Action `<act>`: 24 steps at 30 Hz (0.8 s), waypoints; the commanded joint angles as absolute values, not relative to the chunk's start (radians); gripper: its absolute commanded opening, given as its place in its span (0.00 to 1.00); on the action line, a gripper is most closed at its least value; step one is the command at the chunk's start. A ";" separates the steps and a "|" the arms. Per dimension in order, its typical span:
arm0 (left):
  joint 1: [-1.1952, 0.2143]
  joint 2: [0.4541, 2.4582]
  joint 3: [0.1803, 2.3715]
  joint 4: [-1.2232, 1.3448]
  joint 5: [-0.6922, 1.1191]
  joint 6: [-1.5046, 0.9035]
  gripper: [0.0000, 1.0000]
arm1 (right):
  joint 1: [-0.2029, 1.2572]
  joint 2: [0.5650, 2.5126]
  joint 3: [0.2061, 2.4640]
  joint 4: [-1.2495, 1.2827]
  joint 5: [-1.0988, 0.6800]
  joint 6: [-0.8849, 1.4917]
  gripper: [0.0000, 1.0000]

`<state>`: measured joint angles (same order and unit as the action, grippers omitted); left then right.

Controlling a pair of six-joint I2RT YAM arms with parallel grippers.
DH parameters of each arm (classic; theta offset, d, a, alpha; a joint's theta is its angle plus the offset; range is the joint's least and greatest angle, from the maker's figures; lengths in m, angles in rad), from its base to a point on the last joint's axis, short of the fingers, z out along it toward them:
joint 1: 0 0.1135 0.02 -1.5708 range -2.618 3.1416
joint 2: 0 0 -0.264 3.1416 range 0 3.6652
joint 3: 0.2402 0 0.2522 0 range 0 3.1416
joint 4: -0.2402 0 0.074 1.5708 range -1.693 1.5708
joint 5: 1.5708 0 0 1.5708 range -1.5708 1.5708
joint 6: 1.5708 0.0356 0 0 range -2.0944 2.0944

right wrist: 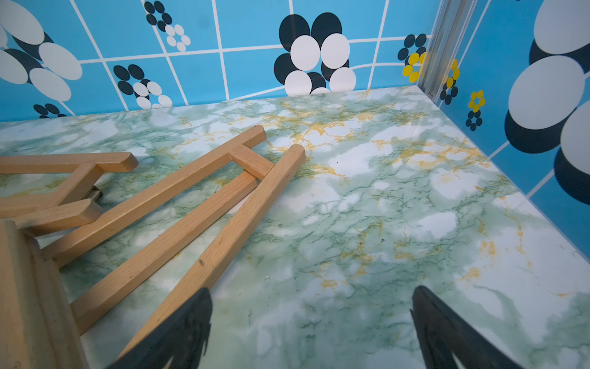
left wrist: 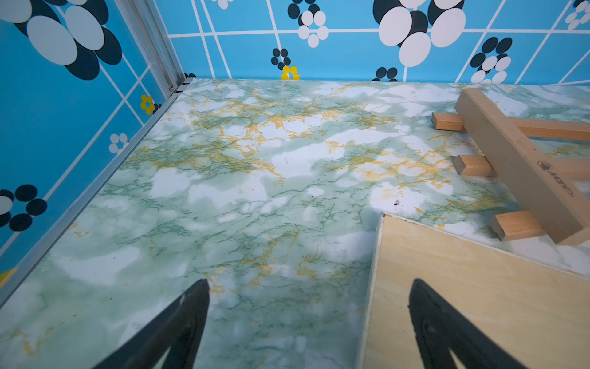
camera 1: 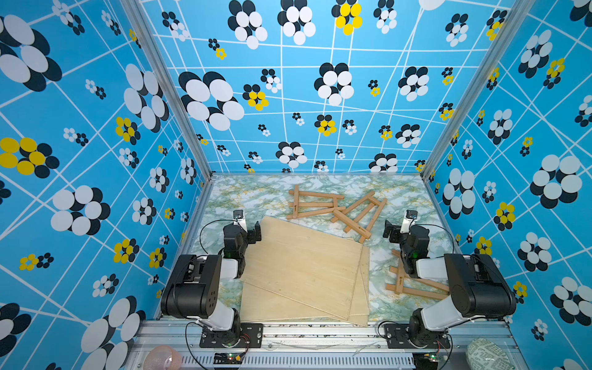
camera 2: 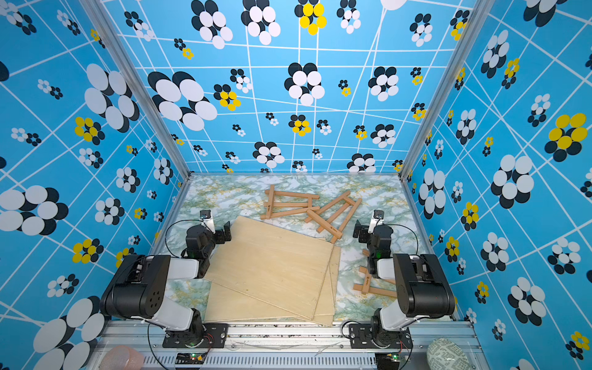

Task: Assemble the easel
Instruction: Pick up the easel at the center of the board.

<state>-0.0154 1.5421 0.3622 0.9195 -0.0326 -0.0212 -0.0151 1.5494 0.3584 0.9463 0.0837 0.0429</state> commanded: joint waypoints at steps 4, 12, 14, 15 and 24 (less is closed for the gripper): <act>-0.020 1.547 0.386 0.914 -0.022 -0.009 0.99 | -0.016 1.555 0.379 0.936 0.071 0.038 0.99; -0.018 1.548 0.386 0.911 -0.019 -0.010 0.99 | -0.016 1.555 0.378 0.936 0.072 0.037 0.99; -0.018 1.547 0.385 0.912 -0.019 -0.011 0.99 | -0.016 1.556 0.376 0.940 0.062 0.035 1.00; -0.019 1.547 0.386 0.913 -0.019 -0.011 0.99 | -0.016 1.557 0.376 0.940 0.049 0.030 0.99; -0.019 1.547 0.385 0.916 -0.018 -0.011 0.99 | -0.017 1.557 0.372 0.949 0.029 0.022 0.99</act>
